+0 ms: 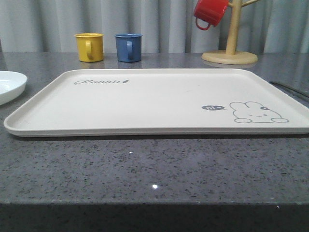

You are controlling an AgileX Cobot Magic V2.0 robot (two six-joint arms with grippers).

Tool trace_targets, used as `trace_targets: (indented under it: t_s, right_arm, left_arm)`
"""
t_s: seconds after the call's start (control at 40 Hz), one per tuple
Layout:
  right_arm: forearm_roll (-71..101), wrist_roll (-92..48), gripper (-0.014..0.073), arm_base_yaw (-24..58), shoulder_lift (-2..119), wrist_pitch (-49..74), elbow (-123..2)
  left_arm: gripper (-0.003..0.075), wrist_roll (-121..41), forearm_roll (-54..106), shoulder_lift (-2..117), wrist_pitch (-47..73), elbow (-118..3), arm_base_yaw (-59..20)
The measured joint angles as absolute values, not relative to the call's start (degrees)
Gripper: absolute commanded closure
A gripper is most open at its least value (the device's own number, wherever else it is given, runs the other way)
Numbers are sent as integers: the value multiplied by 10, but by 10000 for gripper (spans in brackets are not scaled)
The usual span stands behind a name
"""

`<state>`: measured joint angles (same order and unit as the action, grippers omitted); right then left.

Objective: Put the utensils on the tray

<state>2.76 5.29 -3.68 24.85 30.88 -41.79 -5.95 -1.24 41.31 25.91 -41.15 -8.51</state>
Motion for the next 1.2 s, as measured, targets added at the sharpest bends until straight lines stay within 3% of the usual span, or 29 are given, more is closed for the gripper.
trace_targets:
  t_s: [0.275, 0.574, 0.824, 0.949, 1.074, 1.199]
  right_arm:
    - [28, 53, -68, -37, 249, 309, -418]
    - [28, 53, -68, -37, 249, 309, -418]
    - [28, 53, -68, -37, 249, 309, -418]
    - [28, 53, -68, -37, 249, 309, -418]
    - [28, 53, -68, -37, 249, 309, -418]
    - [28, 53, -68, -37, 249, 309, -418]
  left_arm:
    - [177, -85, -14, 673, 490, -587, -150]
    - [314, -86, -31, 866, 580, -676, -150]
    - [432, -87, -32, 922, 584, -687, -150]
    - [557, -87, -31, 924, 586, -688, -150]
    - [738, -90, -35, 924, 586, -688, -150]
    - [738, -102, -42, 924, 585, -690, -151]
